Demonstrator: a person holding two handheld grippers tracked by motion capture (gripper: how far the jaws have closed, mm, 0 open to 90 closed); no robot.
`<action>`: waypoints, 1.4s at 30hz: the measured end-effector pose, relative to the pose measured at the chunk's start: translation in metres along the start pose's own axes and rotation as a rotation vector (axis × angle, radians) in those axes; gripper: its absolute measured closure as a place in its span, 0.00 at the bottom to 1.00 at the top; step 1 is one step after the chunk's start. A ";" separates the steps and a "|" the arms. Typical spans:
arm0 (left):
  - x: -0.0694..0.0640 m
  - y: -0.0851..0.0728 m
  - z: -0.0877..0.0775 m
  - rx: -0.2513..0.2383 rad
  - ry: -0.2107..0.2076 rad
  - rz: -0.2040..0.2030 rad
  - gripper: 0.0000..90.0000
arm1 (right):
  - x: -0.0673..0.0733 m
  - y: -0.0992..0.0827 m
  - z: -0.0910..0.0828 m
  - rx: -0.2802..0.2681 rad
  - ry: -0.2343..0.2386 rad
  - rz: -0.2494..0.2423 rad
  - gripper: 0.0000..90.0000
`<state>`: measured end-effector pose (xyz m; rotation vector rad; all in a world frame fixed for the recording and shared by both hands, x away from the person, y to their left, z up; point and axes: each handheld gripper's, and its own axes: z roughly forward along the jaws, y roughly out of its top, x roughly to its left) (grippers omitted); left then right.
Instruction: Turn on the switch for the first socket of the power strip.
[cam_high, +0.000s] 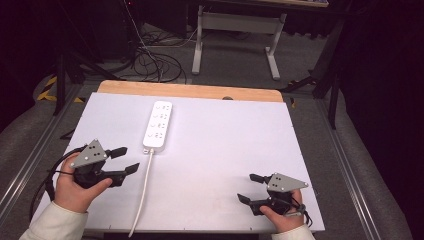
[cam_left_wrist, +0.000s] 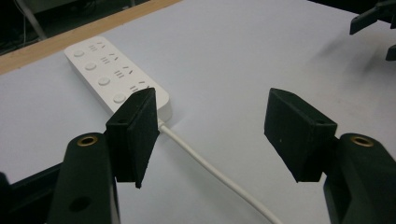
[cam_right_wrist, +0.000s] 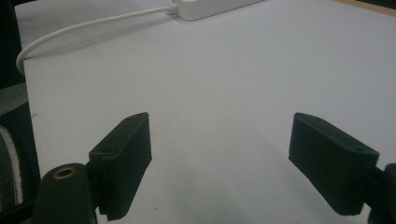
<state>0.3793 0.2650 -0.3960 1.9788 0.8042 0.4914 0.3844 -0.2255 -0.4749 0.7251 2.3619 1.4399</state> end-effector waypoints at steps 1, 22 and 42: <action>0.001 0.002 0.000 0.002 -0.001 0.003 0.40 | 0.000 0.000 0.000 0.000 0.000 0.000 0.23; 0.014 0.034 0.024 0.033 0.003 0.024 0.41 | 0.000 -0.001 0.000 0.006 0.001 -0.002 0.23; 0.045 0.034 0.055 -0.012 -0.049 -0.055 1.00 | 0.000 -0.001 0.000 0.010 0.008 -0.003 0.23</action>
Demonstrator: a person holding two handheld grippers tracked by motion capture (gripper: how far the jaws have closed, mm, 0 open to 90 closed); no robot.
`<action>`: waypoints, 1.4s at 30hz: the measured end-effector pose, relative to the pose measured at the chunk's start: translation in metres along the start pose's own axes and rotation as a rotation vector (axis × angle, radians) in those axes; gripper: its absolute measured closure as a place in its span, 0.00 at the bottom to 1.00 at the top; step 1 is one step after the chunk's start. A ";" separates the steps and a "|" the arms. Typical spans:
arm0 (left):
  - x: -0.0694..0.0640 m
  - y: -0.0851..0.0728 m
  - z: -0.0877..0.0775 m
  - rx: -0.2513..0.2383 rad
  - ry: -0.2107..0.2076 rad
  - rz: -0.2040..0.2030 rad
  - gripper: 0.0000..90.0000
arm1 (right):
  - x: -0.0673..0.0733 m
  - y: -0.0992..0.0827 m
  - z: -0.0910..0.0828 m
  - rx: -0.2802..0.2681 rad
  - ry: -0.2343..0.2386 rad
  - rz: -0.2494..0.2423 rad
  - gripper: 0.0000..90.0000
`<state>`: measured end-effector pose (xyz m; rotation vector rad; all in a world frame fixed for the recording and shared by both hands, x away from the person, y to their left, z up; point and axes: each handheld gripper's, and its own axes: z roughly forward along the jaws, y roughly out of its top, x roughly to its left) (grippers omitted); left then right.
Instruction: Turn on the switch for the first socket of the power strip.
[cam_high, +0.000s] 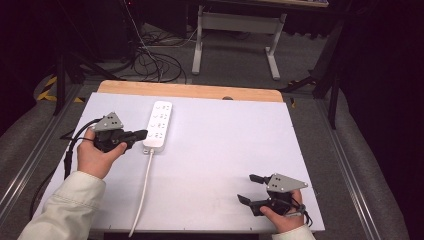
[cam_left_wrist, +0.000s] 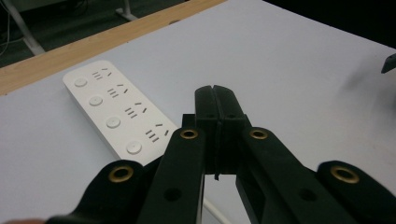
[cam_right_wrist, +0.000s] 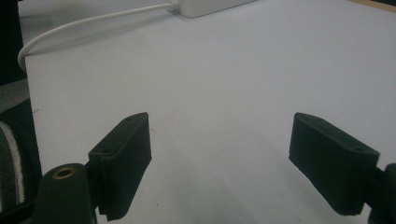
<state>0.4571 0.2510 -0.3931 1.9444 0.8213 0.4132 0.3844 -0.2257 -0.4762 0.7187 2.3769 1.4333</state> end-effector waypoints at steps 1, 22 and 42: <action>0.001 0.000 0.002 0.005 0.005 0.002 1.00 | 0.000 0.000 0.000 0.000 0.000 0.000 0.23; 0.035 -0.012 0.043 0.007 0.088 -0.023 1.00 | -0.001 -0.001 0.000 0.006 0.001 -0.002 0.23; 0.045 -0.024 0.073 0.118 0.154 -0.047 1.00 | -0.002 -0.002 0.001 0.014 0.001 -0.008 0.23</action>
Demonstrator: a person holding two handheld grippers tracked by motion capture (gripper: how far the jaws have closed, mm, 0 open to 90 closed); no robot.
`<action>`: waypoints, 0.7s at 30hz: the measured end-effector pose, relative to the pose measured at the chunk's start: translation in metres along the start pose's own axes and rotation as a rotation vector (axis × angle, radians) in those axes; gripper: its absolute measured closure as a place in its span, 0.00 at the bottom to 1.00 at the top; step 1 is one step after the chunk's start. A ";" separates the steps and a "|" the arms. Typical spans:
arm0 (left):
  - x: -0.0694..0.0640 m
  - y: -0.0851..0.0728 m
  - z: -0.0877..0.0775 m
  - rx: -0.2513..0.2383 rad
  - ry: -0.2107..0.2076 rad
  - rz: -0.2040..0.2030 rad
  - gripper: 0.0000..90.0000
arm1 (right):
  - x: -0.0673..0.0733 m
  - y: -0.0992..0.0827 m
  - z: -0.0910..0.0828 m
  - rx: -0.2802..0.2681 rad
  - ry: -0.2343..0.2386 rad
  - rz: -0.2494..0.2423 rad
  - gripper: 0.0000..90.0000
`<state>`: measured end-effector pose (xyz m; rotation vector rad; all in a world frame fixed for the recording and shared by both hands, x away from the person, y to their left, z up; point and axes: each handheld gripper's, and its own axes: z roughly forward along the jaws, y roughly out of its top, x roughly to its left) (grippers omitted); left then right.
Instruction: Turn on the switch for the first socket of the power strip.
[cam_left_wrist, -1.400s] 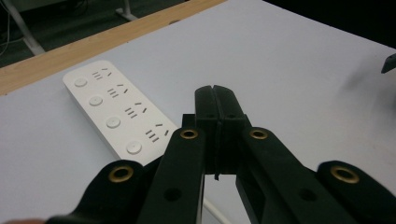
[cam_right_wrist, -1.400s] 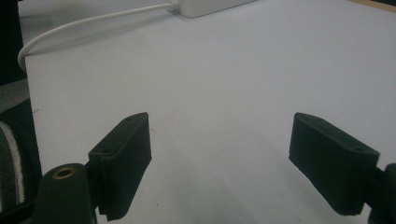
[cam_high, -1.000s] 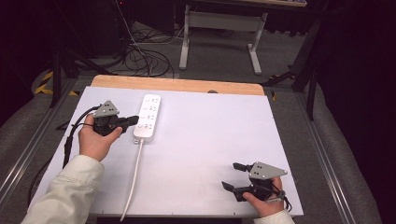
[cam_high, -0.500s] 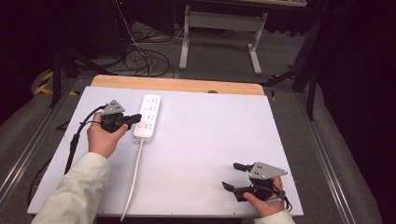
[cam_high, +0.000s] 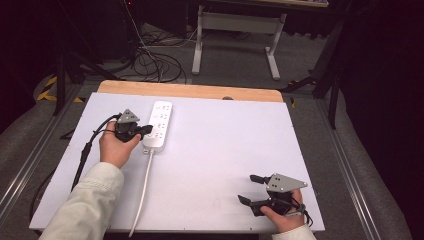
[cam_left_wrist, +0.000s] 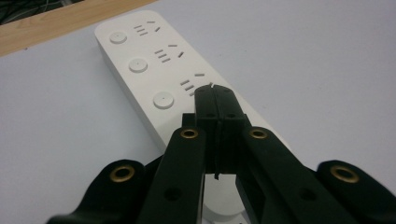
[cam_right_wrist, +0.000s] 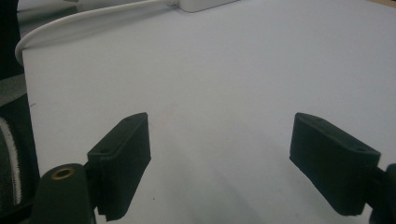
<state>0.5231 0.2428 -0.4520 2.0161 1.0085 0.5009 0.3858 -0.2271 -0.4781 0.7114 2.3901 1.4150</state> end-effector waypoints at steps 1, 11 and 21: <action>0.001 0.000 0.001 0.002 0.000 -0.004 1.00 | 0.000 0.000 0.000 0.001 0.000 0.000 0.23; 0.005 -0.005 0.010 0.020 -0.013 -0.069 1.00 | 0.000 0.000 0.000 0.001 0.001 0.001 0.23; 0.004 -0.006 0.012 0.047 0.008 -0.066 1.00 | 0.000 -0.001 0.000 0.005 0.003 0.001 0.23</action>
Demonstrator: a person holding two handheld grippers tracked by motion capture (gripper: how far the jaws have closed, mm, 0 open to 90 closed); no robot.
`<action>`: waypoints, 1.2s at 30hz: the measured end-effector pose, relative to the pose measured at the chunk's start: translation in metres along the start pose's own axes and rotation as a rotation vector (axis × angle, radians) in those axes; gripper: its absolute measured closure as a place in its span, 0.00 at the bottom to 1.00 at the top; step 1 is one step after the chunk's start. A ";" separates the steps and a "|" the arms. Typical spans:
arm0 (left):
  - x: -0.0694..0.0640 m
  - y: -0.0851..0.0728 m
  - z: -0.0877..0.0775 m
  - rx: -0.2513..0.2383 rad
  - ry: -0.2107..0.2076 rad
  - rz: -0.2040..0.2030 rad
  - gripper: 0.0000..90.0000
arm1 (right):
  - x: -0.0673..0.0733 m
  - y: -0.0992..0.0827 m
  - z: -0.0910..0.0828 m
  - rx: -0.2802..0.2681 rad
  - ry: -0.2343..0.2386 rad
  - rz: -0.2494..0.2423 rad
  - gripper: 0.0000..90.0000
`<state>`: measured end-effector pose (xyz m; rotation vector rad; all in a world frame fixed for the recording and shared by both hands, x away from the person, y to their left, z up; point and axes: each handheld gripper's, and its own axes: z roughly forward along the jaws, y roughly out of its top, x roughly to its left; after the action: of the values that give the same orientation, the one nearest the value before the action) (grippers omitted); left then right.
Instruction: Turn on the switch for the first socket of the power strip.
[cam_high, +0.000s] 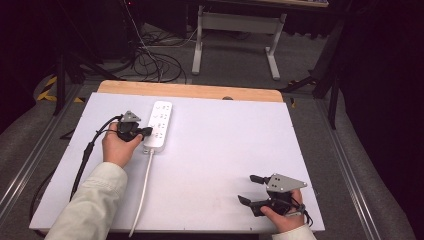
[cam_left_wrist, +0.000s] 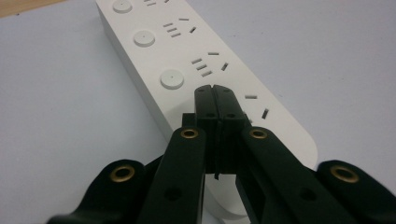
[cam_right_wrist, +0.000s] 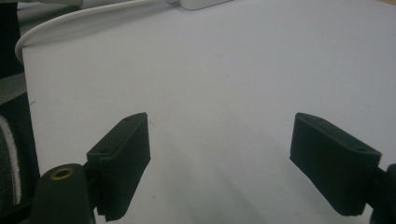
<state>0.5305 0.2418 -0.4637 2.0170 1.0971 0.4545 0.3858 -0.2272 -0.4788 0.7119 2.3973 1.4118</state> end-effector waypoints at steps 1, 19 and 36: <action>0.000 0.000 0.000 0.002 -0.002 0.000 1.00 | 0.000 0.000 0.000 0.000 0.001 0.000 0.23; -0.001 -0.001 0.001 0.013 0.008 -0.019 1.00 | 0.001 0.000 0.000 0.000 0.004 -0.003 0.23; -0.008 0.000 0.003 0.032 0.059 -0.009 1.00 | 0.002 0.001 0.000 -0.001 0.005 -0.008 0.23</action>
<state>0.5273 0.2340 -0.4650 2.0374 1.1560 0.4974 0.3837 -0.2259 -0.4782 0.6987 2.4006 1.4133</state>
